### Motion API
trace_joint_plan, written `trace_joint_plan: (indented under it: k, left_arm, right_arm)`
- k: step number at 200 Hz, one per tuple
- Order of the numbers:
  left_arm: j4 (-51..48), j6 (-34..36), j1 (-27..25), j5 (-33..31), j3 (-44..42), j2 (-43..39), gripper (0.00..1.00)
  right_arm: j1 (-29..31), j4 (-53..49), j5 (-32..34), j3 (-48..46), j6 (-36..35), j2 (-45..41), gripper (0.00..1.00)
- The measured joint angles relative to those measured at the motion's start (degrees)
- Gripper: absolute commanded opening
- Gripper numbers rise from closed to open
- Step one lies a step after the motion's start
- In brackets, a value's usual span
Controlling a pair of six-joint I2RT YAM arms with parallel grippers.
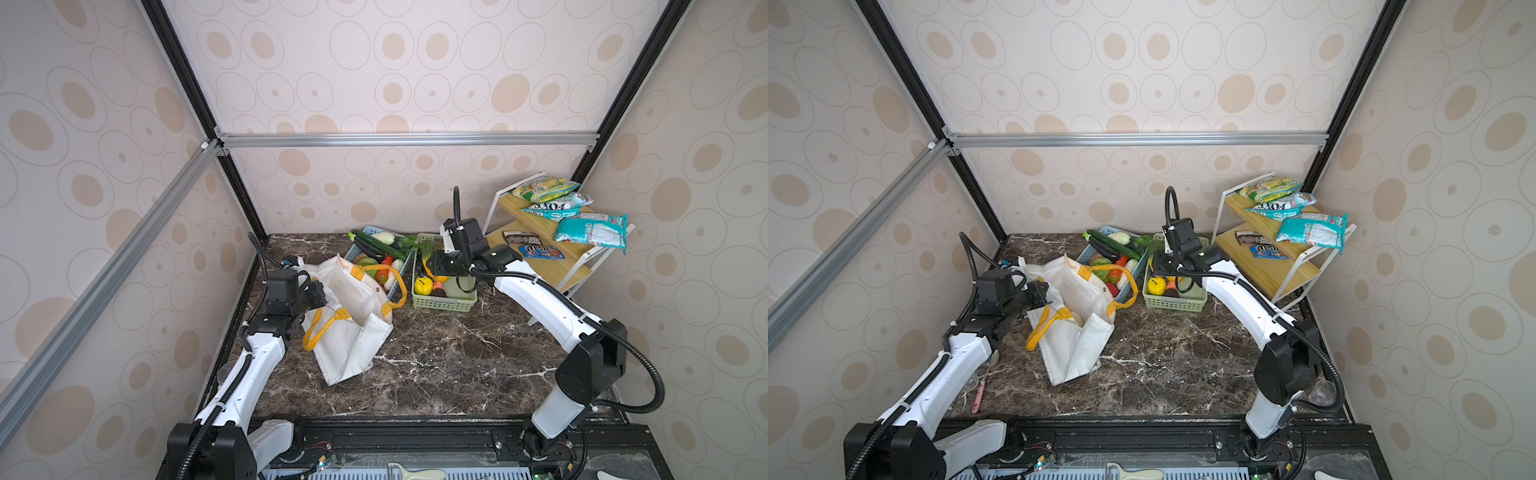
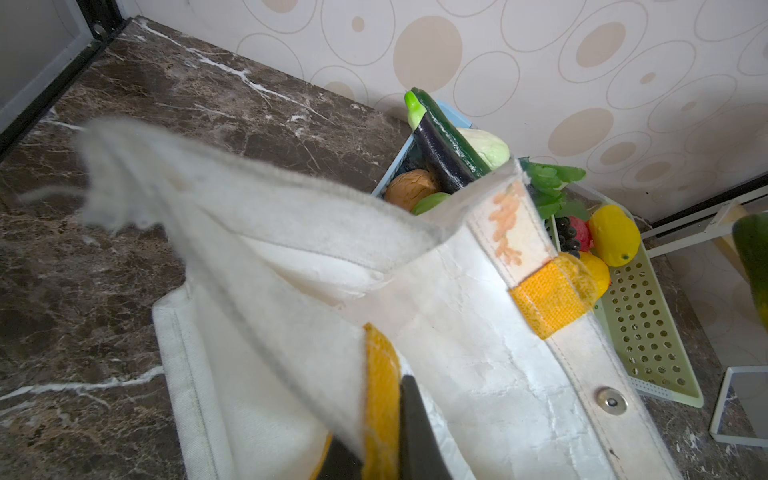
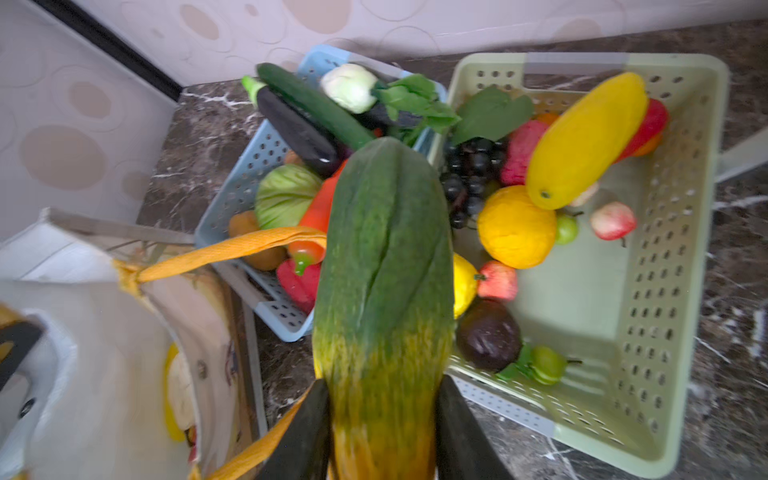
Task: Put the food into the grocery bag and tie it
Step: 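Lift the papaya and carry it over the white bag with the right gripper, then lower the papaya into the bag and open the right gripper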
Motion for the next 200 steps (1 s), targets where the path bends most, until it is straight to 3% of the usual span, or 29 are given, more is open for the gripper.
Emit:
trace_joint_plan:
  k: [111,200]
  left_arm:
    - [-0.04,-0.02,0.0,0.57,-0.5,-0.94,0.0]
    - [-0.04,-0.02,0.0,0.7,-0.5,-0.98,0.0]
  right_arm:
    - [12.76,6.99,-6.38,0.57,0.11,0.48,0.38]
    - [18.75,8.76,-10.88,3.52,-5.92,8.33,0.39]
